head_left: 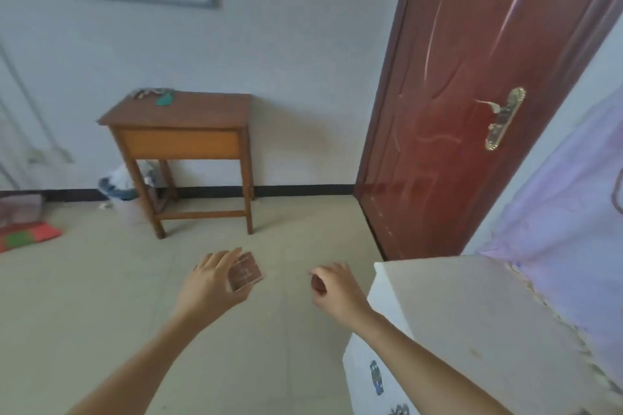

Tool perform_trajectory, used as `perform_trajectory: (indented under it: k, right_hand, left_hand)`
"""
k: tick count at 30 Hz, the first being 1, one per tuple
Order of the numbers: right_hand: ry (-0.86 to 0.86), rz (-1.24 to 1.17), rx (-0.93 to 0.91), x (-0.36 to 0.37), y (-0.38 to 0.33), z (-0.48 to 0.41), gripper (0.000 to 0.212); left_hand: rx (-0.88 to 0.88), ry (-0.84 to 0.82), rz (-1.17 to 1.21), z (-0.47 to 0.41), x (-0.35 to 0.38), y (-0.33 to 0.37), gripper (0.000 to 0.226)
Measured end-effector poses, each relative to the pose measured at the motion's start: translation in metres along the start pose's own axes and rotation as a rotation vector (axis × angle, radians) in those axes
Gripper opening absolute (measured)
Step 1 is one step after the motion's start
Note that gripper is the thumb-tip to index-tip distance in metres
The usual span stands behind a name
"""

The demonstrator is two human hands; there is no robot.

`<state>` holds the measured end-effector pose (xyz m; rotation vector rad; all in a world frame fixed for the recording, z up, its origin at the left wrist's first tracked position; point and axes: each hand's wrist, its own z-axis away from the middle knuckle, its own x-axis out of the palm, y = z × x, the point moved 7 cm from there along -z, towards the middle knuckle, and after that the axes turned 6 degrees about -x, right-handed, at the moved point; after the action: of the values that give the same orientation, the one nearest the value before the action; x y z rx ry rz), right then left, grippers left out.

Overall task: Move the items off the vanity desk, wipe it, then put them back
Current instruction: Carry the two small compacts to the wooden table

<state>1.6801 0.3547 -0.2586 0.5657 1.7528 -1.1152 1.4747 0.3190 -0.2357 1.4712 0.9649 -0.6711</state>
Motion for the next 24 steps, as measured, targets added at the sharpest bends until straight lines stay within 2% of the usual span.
perform_trajectory:
  k: [3, 6, 8, 14, 16, 19, 22, 24]
  right_hand:
    - [-0.051, -0.031, -0.167, 0.034, -0.073, -0.026, 0.037]
    - [-0.148, -0.038, -0.288, 0.074, -0.148, -0.044, 0.038]
    - [-0.176, -0.043, -0.360, 0.097, -0.200, -0.054, 0.038]
    - [-0.250, -0.031, -0.495, 0.153, -0.342, -0.092, 0.025]
    - [-0.239, -0.036, -0.512, 0.163, -0.379, -0.104, 0.030]
    - [-0.240, -0.032, -0.519, 0.182, -0.411, -0.112, 0.037]
    - [-0.299, 0.021, -0.517, 0.198, -0.415, -0.122, 0.035]
    - [-0.279, 0.027, -0.490, 0.193, -0.411, -0.142, 0.035]
  left_hand:
    - [-0.146, 0.090, -0.042, 0.034, -0.056, -0.066, 0.070]
    - [-0.255, 0.189, -0.066, 0.073, -0.106, -0.128, 0.088]
    - [-0.310, 0.215, -0.097, 0.097, -0.135, -0.168, 0.092]
    - [-0.393, 0.212, -0.211, 0.147, -0.217, -0.275, 0.077]
    - [-0.401, 0.194, -0.242, 0.155, -0.235, -0.303, 0.071]
    - [-0.384, 0.194, -0.249, 0.159, -0.244, -0.333, 0.072]
    - [-0.381, 0.189, -0.229, 0.150, -0.246, -0.351, 0.076]
    - [-0.358, 0.207, -0.218, 0.132, -0.252, -0.355, 0.081]
